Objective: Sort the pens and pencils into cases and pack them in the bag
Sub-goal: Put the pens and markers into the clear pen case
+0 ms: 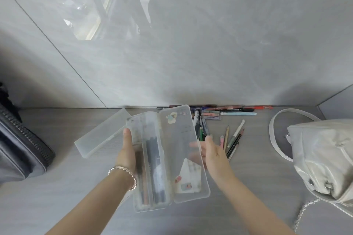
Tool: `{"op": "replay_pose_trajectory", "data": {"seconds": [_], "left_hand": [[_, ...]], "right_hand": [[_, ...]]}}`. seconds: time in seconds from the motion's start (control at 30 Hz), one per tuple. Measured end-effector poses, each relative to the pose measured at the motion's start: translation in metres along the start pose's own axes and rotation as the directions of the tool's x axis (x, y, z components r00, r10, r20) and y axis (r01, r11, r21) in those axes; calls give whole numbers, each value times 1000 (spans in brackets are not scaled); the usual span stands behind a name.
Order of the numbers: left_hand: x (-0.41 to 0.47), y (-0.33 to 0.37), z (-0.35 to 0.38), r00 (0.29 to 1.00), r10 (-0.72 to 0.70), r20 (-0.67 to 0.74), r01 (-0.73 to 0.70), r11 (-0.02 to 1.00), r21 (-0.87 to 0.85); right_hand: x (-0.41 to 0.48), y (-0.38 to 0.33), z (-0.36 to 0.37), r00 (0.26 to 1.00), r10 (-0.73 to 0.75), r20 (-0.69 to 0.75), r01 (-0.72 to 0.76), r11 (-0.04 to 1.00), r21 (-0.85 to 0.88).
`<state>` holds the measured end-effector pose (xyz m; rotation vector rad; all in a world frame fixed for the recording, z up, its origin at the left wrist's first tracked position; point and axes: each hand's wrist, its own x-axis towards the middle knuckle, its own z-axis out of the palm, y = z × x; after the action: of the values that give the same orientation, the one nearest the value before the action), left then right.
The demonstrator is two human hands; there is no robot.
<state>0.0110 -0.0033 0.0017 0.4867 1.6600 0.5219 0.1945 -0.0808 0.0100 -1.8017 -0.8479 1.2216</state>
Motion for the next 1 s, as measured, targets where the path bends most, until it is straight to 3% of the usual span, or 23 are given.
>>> {"op": "replay_pose_trajectory", "data": {"seconds": [0.07, 0.13, 0.27, 0.33, 0.57, 0.7, 0.83, 0.93, 1.0], "left_hand": [[-18, 7, 2, 998, 54, -43, -53, 998, 24], [-27, 10, 4, 995, 98, -30, -97, 995, 38], [-19, 7, 5, 988, 153, -3, -152, 984, 97], [-22, 8, 8, 986, 164, -20, -161, 981, 108], [-28, 3, 13, 985, 170, -41, -163, 978, 131], [-31, 1, 17, 986, 164, -40, -151, 964, 218], [-33, -2, 19, 985, 170, -29, -154, 942, 297], [-34, -5, 23, 988, 152, -5, -144, 944, 295], [-39, -5, 29, 989, 149, 14, -147, 947, 285]], "right_hand": [[21, 12, -14, 991, -29, -128, -13, 948, -318], [41, 24, -26, 974, -65, -217, -84, 786, -613], [68, 36, -29, 979, 29, -203, -187, 541, -820], [78, 39, -22, 975, 77, -210, -220, 504, -835], [101, 38, -10, 968, 177, -180, -252, 661, -707], [101, 41, -20, 972, 186, -146, -235, 692, -682], [88, 36, -30, 984, 57, -168, -138, 838, -527], [66, -6, -34, 951, -178, -255, 83, 935, -346], [44, -40, -27, 933, -282, -223, 245, 953, -181]]}}
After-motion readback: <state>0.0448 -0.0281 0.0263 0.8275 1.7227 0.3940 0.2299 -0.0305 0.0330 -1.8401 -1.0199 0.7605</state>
